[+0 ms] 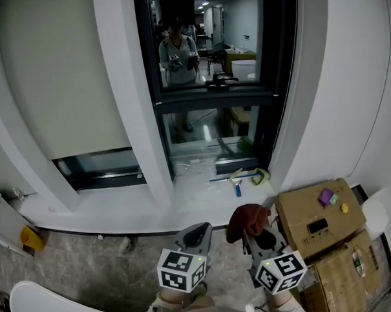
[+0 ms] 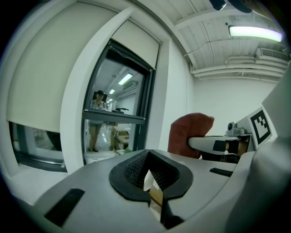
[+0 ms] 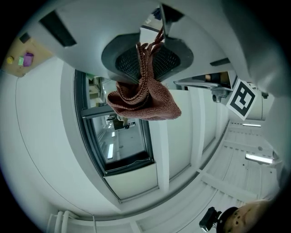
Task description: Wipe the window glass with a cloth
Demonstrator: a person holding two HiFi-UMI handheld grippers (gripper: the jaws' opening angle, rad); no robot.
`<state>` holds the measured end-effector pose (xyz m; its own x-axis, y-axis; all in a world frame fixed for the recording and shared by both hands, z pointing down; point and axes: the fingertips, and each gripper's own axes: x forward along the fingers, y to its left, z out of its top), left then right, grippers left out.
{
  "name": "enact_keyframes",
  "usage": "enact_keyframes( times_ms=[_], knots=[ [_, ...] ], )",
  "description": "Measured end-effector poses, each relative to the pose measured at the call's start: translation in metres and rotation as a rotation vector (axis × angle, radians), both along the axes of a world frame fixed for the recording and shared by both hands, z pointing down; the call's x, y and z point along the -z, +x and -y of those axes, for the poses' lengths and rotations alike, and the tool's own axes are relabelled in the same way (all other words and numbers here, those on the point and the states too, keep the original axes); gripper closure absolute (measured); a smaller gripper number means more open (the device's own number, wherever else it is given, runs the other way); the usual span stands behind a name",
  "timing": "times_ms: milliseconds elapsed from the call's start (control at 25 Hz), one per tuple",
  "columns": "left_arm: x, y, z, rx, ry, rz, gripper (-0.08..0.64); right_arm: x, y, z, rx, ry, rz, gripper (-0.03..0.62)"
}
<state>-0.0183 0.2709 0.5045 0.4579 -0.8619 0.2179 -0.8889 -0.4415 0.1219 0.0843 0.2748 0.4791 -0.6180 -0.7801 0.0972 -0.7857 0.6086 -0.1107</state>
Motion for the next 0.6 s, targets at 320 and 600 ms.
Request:
enact_keyframes(
  times_ms=[320,600],
  knots=[
    [0.018,-0.049,0.066,0.001,0.015,0.009,0.555,0.017,-0.054,0.059,0.015,0.021,0.010,0.531],
    [0.025,-0.086,0.119,-0.021,0.019,0.018,0.555,0.028,-0.091,0.112,-0.012,0.042,0.027,0.531]
  ],
)
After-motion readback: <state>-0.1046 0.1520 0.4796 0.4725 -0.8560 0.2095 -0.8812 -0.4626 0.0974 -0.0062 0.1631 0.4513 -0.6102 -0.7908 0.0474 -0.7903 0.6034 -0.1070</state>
